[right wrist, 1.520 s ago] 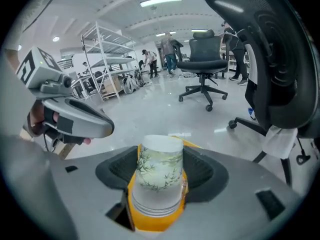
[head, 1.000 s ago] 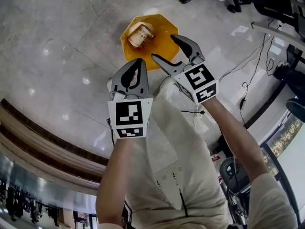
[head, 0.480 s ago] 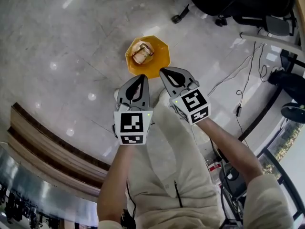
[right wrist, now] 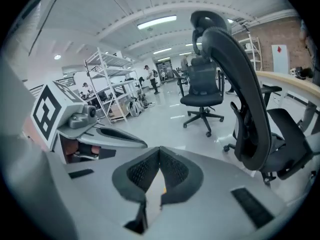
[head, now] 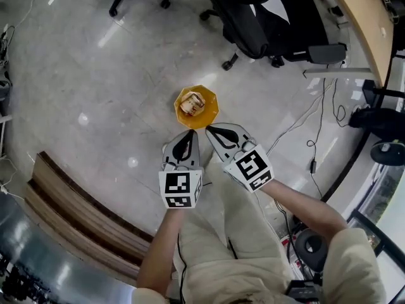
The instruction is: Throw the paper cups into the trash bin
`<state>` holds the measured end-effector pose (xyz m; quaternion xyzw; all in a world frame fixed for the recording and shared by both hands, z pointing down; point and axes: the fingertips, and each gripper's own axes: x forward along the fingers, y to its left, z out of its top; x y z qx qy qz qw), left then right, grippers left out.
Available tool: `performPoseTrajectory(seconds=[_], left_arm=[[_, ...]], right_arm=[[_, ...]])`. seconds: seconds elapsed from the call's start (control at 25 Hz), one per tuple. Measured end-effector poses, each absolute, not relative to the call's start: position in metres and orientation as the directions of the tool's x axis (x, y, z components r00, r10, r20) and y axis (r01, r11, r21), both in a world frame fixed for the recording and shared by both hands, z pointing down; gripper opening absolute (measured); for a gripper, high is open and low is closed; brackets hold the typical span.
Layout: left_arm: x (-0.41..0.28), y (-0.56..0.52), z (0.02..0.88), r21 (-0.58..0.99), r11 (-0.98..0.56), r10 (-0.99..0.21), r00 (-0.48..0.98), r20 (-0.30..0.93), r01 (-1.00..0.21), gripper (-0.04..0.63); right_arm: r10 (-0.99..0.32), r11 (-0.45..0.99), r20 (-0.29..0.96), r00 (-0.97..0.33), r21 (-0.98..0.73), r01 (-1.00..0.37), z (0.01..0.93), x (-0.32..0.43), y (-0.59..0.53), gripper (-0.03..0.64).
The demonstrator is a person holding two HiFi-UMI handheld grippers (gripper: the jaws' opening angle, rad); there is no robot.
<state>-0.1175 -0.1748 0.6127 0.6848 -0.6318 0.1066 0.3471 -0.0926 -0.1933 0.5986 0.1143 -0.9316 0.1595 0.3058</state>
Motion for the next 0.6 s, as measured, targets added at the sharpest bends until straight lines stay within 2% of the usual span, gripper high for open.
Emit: performPoseTrajectory(seconds=[0.28,0.6], left_arm=[[-0.097,-0.168,0.483,0.329,0.017,-0.851,0.159,0.501,-0.944,0.005],[-0.061,-0.157,0.376,0.291,-0.02,-0.88,0.155,0.449,-0.957,0.005]], right_arm=[[-0.105,0.946,0.534,-0.839,-0.208,-0.25,0.48,-0.07,-0.178,0.006],[-0.161,0.949,0.433,-0.887,-0.179,-0.259,0.361,-0.039,-0.181,0.006]])
